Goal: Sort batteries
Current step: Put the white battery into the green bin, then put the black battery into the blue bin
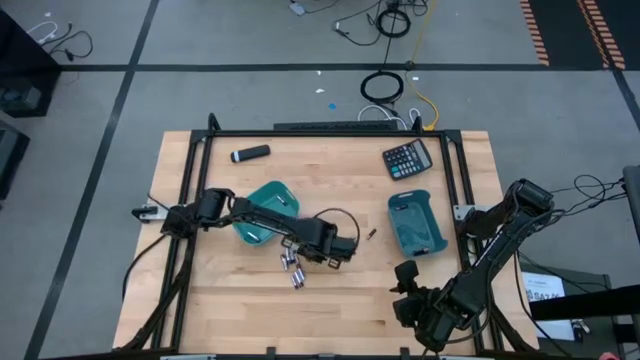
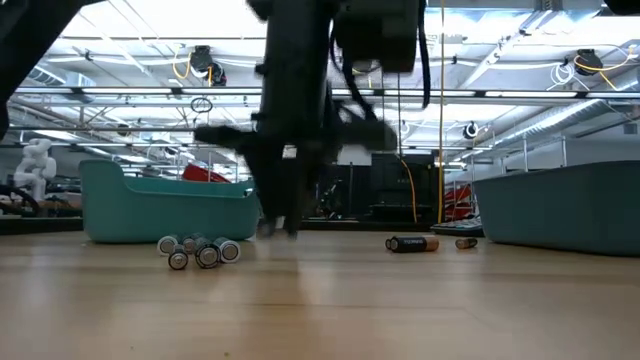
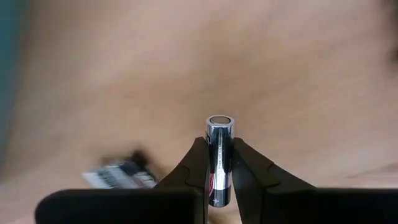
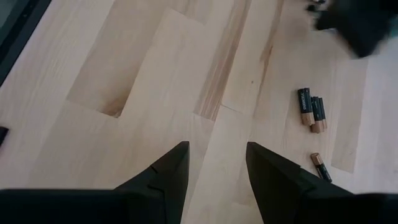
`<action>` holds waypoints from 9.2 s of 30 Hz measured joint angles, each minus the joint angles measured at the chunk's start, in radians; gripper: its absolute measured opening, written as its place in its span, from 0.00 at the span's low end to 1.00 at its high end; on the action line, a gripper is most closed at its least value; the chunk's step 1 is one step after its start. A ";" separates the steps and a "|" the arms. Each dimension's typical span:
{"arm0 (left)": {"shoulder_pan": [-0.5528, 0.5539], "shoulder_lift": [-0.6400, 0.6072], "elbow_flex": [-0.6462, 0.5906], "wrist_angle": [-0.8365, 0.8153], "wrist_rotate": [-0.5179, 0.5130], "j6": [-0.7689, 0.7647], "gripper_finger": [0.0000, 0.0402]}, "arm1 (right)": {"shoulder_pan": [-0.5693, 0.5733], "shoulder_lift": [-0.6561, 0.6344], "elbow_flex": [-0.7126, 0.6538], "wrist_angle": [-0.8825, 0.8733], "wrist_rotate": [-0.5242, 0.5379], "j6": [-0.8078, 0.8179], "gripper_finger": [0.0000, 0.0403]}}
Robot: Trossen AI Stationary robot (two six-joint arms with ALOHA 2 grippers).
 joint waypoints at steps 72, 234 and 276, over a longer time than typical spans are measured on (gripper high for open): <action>-0.090 -0.563 -0.618 -0.280 -0.539 0.358 0.47 | -0.456 -0.042 0.076 0.048 0.157 -0.421 0.37; -0.136 -1.435 -1.336 1.398 -0.673 1.351 0.25 | -0.664 0.323 0.227 -0.001 -0.388 -0.533 0.32; -0.120 -1.458 -1.359 1.391 -0.649 1.352 0.25 | -0.663 0.388 0.221 -0.029 -0.365 -0.632 0.05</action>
